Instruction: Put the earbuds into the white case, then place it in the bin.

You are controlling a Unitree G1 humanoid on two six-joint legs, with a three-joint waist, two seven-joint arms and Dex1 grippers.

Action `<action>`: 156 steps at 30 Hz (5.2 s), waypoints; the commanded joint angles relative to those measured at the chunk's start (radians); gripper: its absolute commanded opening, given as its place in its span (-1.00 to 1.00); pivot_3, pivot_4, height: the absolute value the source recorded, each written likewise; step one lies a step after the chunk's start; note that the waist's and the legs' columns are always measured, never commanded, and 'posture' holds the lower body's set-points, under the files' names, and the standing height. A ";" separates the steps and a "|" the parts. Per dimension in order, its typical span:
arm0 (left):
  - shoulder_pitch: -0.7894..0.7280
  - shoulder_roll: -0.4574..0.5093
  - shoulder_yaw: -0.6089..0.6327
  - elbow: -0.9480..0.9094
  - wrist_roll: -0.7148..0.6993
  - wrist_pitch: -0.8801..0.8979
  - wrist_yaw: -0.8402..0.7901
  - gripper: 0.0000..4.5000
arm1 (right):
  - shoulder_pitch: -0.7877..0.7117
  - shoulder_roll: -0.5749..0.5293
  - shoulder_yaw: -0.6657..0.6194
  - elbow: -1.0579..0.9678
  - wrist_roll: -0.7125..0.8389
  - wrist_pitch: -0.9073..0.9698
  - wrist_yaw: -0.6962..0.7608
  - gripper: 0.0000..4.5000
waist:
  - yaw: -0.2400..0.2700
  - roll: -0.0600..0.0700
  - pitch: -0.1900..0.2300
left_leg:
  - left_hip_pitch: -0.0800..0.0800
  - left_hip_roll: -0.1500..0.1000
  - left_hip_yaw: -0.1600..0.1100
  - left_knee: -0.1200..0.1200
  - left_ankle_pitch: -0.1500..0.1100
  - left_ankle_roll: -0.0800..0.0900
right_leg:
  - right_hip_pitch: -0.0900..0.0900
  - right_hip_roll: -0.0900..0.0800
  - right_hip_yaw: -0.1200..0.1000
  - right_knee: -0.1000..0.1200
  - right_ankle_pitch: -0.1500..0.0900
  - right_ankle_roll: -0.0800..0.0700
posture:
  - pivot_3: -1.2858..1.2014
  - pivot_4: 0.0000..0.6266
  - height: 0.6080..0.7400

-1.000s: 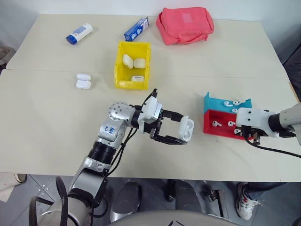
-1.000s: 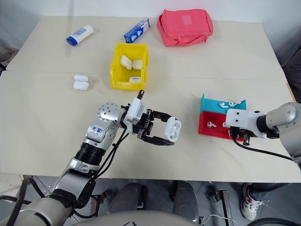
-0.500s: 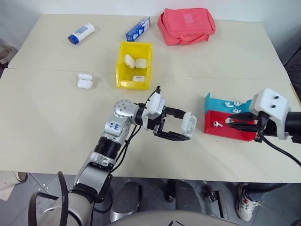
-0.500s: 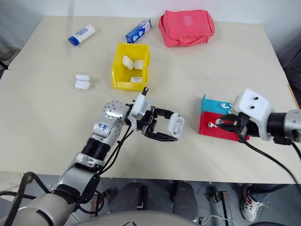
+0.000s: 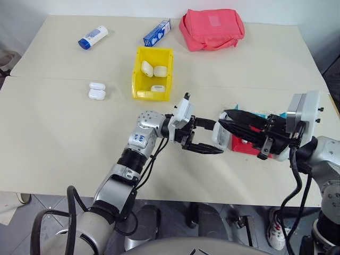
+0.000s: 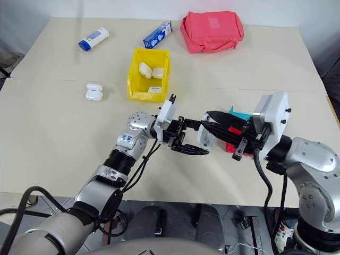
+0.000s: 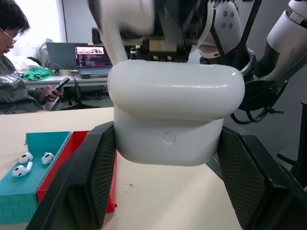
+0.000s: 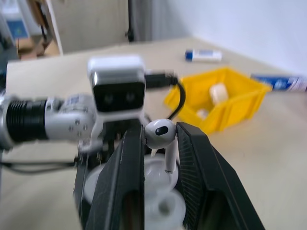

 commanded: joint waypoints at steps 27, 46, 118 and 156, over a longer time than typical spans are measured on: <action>-0.050 -0.021 0.052 0.014 -0.005 -0.032 0.011 0.24 | 0.040 0.038 0.065 0.033 0.161 -0.117 -0.215 -0.73 | 0.000 0.000 0.000 | 0.000 0.001 0.001 0.000 -0.001 0.003 | 0.000 0.000 0.001 -0.001 0.000 0.000 | 0.03 -0.52 1.00; -0.153 -0.040 0.095 0.197 0.007 -0.132 0.022 0.24 | 0.085 0.035 0.068 0.032 0.418 -0.071 -0.410 -0.73 | 0.000 0.000 0.000 | 0.000 0.001 0.003 0.000 -0.003 0.005 | -0.001 0.000 0.001 -0.001 0.000 0.000 | 0.03 -0.52 1.00; -0.189 -0.029 0.156 0.200 0.018 -0.172 -0.015 0.24 | 0.232 -0.030 0.295 0.118 -0.046 -0.323 -0.212 -0.73 | -0.012 0.000 0.000 | -0.001 0.002 0.003 -0.001 -0.005 0.007 | -0.001 0.000 0.001 -0.005 0.000 0.000 | 0.03 -0.52 1.00; -0.203 -0.024 0.176 0.260 0.048 -0.180 -0.001 0.24 | 0.192 -0.101 0.094 -0.044 0.153 -0.180 -0.326 -0.73 | -0.010 -0.001 0.001 | -0.003 0.002 0.003 -0.002 -0.006 0.007 | -0.001 0.000 0.000 -0.008 0.001 0.001 | 0.03 -0.52 1.00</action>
